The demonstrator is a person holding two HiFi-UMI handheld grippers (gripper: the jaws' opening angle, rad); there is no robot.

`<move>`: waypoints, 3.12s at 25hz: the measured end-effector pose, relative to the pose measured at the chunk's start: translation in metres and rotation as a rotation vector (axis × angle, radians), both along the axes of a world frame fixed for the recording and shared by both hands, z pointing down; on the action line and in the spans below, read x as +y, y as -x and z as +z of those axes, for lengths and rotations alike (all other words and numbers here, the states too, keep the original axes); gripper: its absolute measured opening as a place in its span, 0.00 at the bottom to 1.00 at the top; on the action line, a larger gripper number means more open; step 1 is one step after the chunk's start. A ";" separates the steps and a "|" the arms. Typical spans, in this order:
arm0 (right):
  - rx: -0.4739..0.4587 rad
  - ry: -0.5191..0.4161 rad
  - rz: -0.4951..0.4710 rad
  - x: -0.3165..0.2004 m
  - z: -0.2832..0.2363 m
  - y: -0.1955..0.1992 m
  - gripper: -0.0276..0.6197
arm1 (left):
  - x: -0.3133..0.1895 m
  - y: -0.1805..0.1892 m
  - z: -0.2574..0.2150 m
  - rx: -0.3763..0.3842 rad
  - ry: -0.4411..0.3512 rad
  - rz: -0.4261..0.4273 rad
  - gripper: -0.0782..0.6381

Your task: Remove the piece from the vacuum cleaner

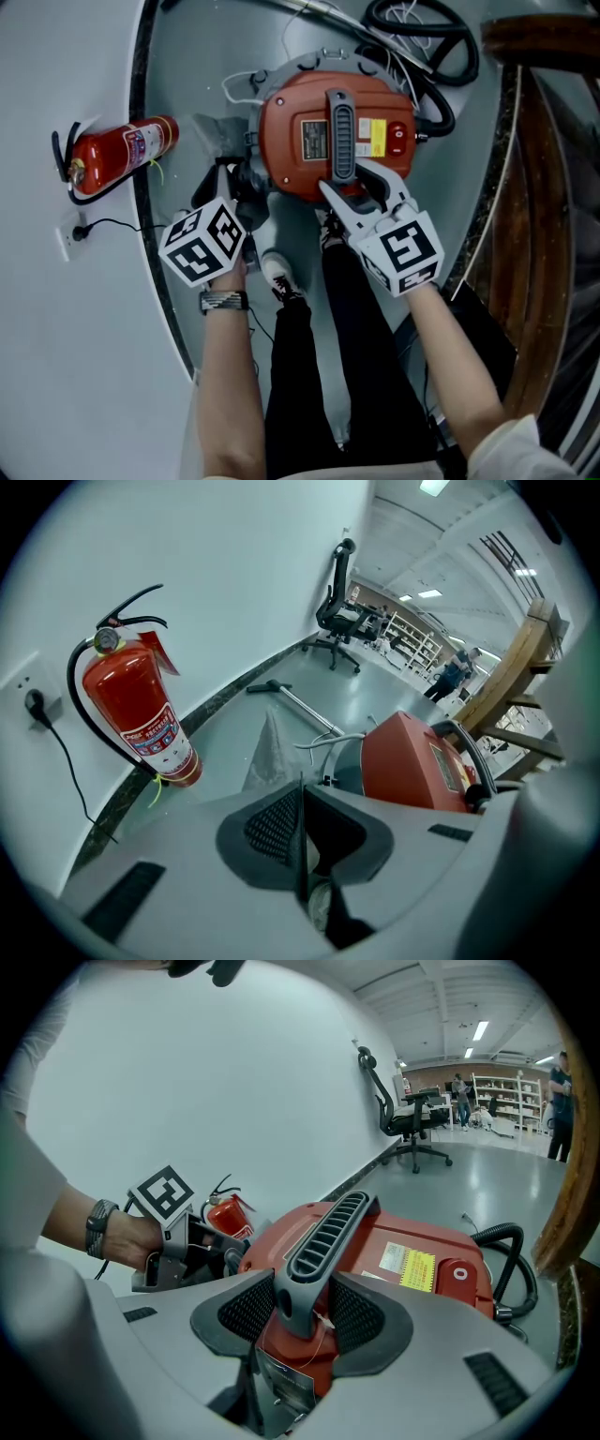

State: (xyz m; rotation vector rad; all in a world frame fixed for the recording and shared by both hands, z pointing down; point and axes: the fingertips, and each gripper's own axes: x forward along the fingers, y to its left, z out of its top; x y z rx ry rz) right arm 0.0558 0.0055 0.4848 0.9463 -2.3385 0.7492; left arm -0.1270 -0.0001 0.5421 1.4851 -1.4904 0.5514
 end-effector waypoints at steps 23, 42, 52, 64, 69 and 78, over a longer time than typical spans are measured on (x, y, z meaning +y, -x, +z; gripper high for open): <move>-0.004 -0.006 0.014 0.000 0.000 -0.001 0.34 | 0.041 -0.012 -0.018 -0.250 -0.082 0.351 0.32; -0.009 -0.009 0.023 -0.001 0.000 -0.001 0.34 | 0.053 -0.012 0.000 -0.270 -0.004 0.302 0.22; -0.009 0.000 0.013 -0.001 0.000 -0.001 0.34 | 0.052 -0.007 0.000 -0.306 -0.035 0.375 0.18; -0.007 -0.003 0.016 -0.001 -0.001 -0.001 0.34 | 0.049 0.000 -0.002 -0.297 -0.049 0.396 0.17; -0.006 -0.002 0.014 -0.001 0.000 -0.001 0.34 | 0.049 0.003 -0.001 -0.287 -0.046 0.375 0.17; -0.010 -0.004 0.016 -0.001 0.000 -0.001 0.34 | 0.049 0.005 -0.001 -0.281 -0.051 0.379 0.17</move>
